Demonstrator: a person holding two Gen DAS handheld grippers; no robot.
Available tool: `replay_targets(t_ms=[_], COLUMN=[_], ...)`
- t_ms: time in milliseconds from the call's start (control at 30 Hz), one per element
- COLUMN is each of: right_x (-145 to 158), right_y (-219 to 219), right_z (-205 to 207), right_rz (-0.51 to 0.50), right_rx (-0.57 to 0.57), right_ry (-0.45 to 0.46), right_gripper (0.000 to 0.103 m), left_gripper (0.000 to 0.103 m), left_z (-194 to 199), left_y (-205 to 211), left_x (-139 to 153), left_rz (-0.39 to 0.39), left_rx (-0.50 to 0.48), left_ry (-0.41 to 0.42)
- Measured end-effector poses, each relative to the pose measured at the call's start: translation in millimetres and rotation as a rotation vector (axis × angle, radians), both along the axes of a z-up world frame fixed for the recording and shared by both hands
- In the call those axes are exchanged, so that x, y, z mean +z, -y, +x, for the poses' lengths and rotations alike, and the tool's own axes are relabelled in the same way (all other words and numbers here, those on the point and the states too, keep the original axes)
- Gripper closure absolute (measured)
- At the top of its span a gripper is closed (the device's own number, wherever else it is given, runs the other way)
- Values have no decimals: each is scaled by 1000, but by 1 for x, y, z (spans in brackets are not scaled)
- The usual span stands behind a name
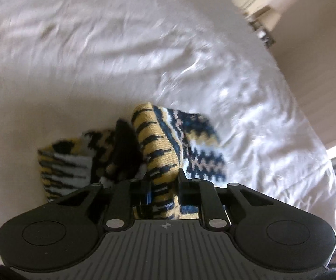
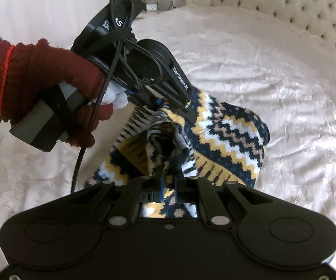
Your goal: Fold small clothes
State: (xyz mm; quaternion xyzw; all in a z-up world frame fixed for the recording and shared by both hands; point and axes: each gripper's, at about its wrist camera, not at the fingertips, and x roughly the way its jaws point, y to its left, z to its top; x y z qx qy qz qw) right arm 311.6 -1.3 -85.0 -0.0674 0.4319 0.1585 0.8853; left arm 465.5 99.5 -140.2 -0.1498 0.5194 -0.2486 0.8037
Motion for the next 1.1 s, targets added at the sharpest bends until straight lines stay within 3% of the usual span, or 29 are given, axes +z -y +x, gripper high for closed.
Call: replay_targets(t_ms=[200, 333, 400, 467, 533, 600, 633, 933, 1067, 1100], right_x=[19, 6, -2, -3, 1, 4, 6, 6, 4, 2], right_y=[-25, -41, -43, -37, -29, -22, -18, -12, -18, -19], right_z=[-8, 2, 5, 5, 5, 6, 6, 4, 1, 0], right_rz=[53, 72, 81, 107, 105, 114, 118, 104, 90, 86], right_rx=[65, 80, 65, 40, 30, 14, 1, -10, 19, 23], right_ry=[24, -5, -29, -46, -45, -49, -52, -63, -56, -54], right_gripper=[89, 89, 89, 89, 89, 89, 89, 89, 89, 89], left_gripper=[88, 88, 85, 67, 34, 19, 17, 12, 14, 21], left_z=[-11, -7, -7, -7, -9, -9, -10, -6, 7, 10], left_y=[-29, -55, -64, -70, -70, -64, -61, -13, 5, 10], left_x=[40, 36, 29, 21, 13, 0, -5, -39, -43, -43], left_rz=[7, 65, 54, 13, -34, -92, -116, -189, -147, -120], left_rx=[9, 33, 53, 63, 68, 52, 44, -3, -17, -21], left_ry=[111, 78, 38, -16, -55, -122, -149, -242, -181, -158])
